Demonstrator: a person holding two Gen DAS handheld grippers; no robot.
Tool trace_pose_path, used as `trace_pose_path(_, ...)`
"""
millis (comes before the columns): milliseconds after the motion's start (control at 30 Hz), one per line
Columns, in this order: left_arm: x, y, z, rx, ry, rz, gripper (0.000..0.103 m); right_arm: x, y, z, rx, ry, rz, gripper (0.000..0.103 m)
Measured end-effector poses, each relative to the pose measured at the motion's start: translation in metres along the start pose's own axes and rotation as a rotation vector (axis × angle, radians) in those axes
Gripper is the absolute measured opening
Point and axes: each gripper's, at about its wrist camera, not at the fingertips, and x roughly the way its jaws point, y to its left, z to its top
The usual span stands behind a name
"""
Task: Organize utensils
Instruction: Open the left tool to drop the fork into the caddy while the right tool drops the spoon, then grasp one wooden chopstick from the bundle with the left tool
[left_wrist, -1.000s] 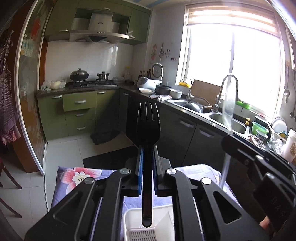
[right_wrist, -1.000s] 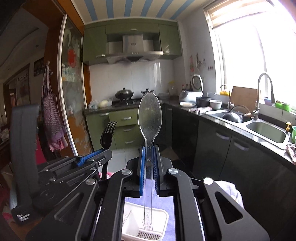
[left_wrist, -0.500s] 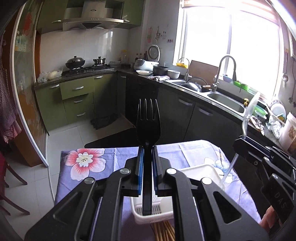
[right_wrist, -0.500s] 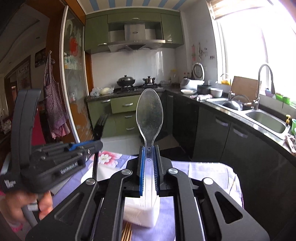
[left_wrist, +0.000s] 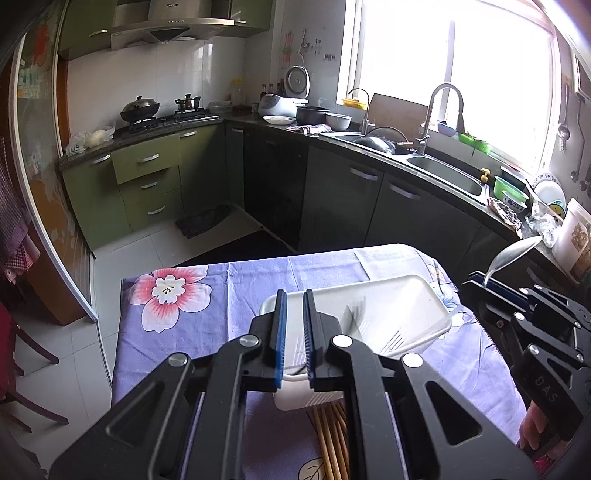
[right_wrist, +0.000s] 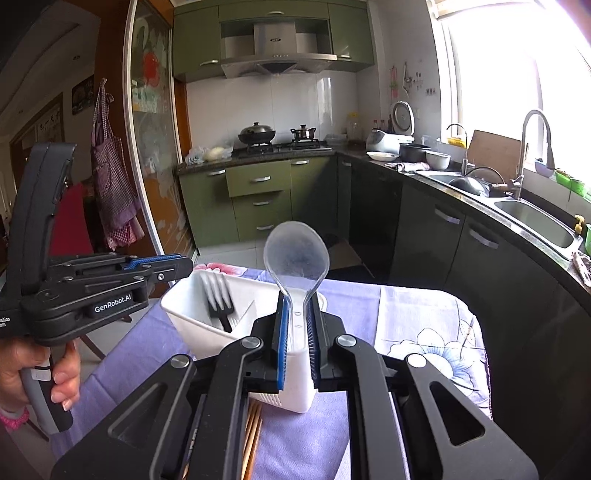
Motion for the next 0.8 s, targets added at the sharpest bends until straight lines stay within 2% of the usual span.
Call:
trace_pose_path(33, 0.0, 0.0, 0.0, 0.0, 0.001, 0.0, 0.009, 0.002, 0.0, 0.002, -0.001, 0.005, 0.003, 0.011)
trace_pose_path(100, -0.002, 0.002, -0.001, -0.001, -0.001, -0.001, 0.009, 0.0, 0.001, 0.001, -0.001, -0.001, 0.01, 0.019)
trace_pose_path(167, -0.004, 0.002, -0.002, -0.003, -0.004, -0.003, 0.009, -0.001, -0.001, 0.004, -0.003, -0.012, 0.013, 0.04)
trace_pose_path(333, -0.011, 0.004, -0.006, -0.003, 0.013, -0.004, 0.009, -0.009, -0.004, 0.009, 0.0, -0.038, 0.021, 0.043)
trace_pose_path(500, -0.016, 0.008, -0.024, -0.003, 0.101, 0.02, 0.011, -0.036, -0.012, 0.009, 0.033, -0.067, 0.029, 0.046)
trace_pose_path(533, -0.021, 0.007, -0.029, -0.001, 0.093, 0.027, 0.014, -0.04, -0.013, 0.006, 0.035, -0.061, 0.025, 0.048)
trace_pose_path(567, -0.022, 0.005, -0.036, 0.021, 0.12, 0.058, 0.017, -0.044, -0.014, 0.004, 0.035, -0.05, 0.019, 0.05)
trace_pose_path(667, -0.014, 0.005, -0.06, -0.014, 0.266, -0.007, 0.017, -0.048, -0.022, -0.017, 0.046, 0.015, 0.0, 0.051)
trace_pose_path(733, -0.01, 0.004, -0.074, -0.03, 0.311, -0.042, 0.017, -0.048, -0.029, -0.034, 0.059, 0.055, -0.01, 0.051)
trace_pose_path(800, -0.01, 0.003, -0.084, -0.046, 0.312, -0.045, 0.017, -0.046, -0.04, -0.047, 0.074, 0.092, -0.024, 0.051)
